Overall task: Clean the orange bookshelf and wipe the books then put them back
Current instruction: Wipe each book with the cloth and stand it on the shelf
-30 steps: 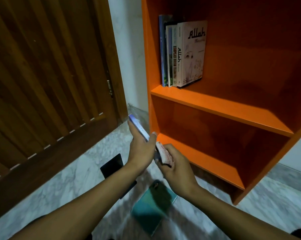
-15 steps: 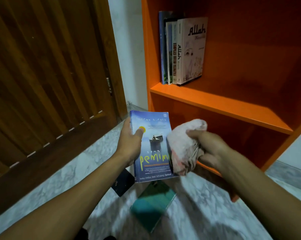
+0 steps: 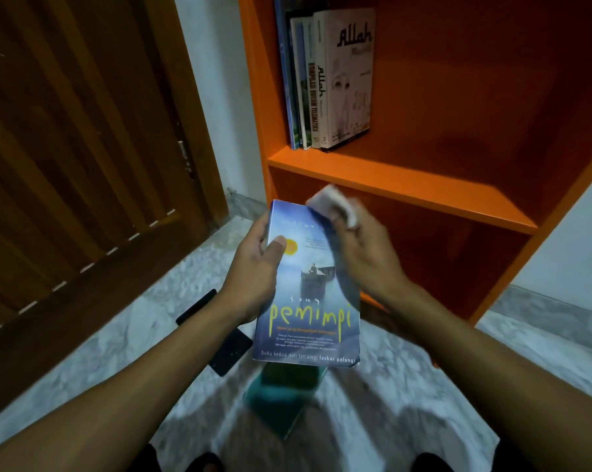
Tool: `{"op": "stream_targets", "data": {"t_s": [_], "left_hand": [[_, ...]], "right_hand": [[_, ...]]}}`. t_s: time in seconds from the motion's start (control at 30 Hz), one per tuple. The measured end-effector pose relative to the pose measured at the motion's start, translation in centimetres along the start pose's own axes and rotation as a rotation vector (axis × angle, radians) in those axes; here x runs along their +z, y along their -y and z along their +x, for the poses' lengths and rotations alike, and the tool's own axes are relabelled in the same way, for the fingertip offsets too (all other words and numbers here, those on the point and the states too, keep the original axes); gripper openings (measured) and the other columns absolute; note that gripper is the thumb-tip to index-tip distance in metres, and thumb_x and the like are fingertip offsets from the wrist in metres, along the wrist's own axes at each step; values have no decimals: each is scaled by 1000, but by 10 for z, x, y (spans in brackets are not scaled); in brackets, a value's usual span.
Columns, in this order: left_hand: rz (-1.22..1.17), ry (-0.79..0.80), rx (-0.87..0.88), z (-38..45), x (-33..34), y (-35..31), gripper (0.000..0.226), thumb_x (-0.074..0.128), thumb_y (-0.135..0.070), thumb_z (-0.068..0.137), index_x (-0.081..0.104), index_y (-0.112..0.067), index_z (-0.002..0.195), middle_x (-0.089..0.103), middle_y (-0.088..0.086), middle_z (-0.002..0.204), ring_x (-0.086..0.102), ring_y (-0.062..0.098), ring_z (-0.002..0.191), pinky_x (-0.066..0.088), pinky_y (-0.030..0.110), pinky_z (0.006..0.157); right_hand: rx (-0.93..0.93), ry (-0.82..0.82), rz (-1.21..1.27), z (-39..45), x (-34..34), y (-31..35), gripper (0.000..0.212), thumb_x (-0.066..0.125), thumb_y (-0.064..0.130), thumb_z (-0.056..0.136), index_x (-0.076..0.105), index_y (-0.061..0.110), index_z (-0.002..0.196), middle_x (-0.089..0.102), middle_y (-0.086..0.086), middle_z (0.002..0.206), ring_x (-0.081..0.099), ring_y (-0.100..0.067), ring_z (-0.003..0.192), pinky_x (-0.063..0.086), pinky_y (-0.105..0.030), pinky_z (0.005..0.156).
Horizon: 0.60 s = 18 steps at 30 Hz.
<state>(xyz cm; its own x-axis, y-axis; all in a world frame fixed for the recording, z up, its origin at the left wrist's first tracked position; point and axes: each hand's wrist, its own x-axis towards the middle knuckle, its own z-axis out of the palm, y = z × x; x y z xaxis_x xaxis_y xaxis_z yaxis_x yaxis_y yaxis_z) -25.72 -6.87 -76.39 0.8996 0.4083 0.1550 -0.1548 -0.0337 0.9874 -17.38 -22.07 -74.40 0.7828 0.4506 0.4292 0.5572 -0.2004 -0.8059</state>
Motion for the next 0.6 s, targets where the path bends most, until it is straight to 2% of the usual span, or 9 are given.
{"op": "stream_targets", "data": {"t_s": [0.07,0.13,0.2,0.27,0.33,0.43,0.53,0.6], "left_hand": [[-28,-40,-8,3,-2,0,38,40,-10,106,50,-27,137,66,8,128,66,28,115,52,47,97],[-27,-111,-19,7,-9,2,38,42,-15,105,49,-24,141,62,7,134,62,24,121,50,45,102],[-50,-218,-24,11,-18,0,37,39,-11,106,48,-17,141,67,3,123,68,16,107,55,34,92],[-77,-319,-24,17,-29,-2,35,38,-9,106,51,-13,138,70,1,109,70,15,90,58,29,78],[-86,-386,-43,22,-38,-4,32,38,-11,107,54,-13,134,69,3,106,69,19,87,58,31,73],[-134,-468,-47,28,-49,-6,27,38,-10,106,57,-19,123,68,3,102,67,16,81,56,28,69],[-135,-524,-37,32,-59,-6,28,39,-8,105,60,-26,107,68,0,96,65,16,78,53,31,75],[-115,-538,-46,32,-63,-3,28,39,-8,105,59,-26,105,68,1,97,64,18,80,52,33,77]], "right_hand": [[-41,128,-96,-11,12,-7,45,44,24,104,38,21,149,39,-5,155,28,-12,146,22,-45,121],[-104,195,-70,-22,18,-9,51,45,12,103,31,26,150,34,0,157,23,-4,145,20,-41,122],[-224,309,-121,-31,22,-13,56,45,6,100,31,30,149,28,10,156,13,12,143,11,-31,124],[-308,435,-190,-41,27,-18,69,43,-5,90,32,24,152,21,8,159,4,11,146,0,-28,124],[-334,505,-192,-51,34,-19,80,42,-15,80,34,19,152,20,2,160,0,13,145,-3,-25,123],[-381,550,-167,-61,42,-19,72,46,-16,83,41,14,148,31,-2,159,12,6,148,7,-34,125],[-339,622,-159,-69,44,-20,59,45,-4,89,45,12,145,37,2,154,18,14,141,15,-26,122],[-265,646,-142,-72,45,-18,44,43,12,98,50,13,141,52,-2,147,42,-2,135,33,-30,113]]}}
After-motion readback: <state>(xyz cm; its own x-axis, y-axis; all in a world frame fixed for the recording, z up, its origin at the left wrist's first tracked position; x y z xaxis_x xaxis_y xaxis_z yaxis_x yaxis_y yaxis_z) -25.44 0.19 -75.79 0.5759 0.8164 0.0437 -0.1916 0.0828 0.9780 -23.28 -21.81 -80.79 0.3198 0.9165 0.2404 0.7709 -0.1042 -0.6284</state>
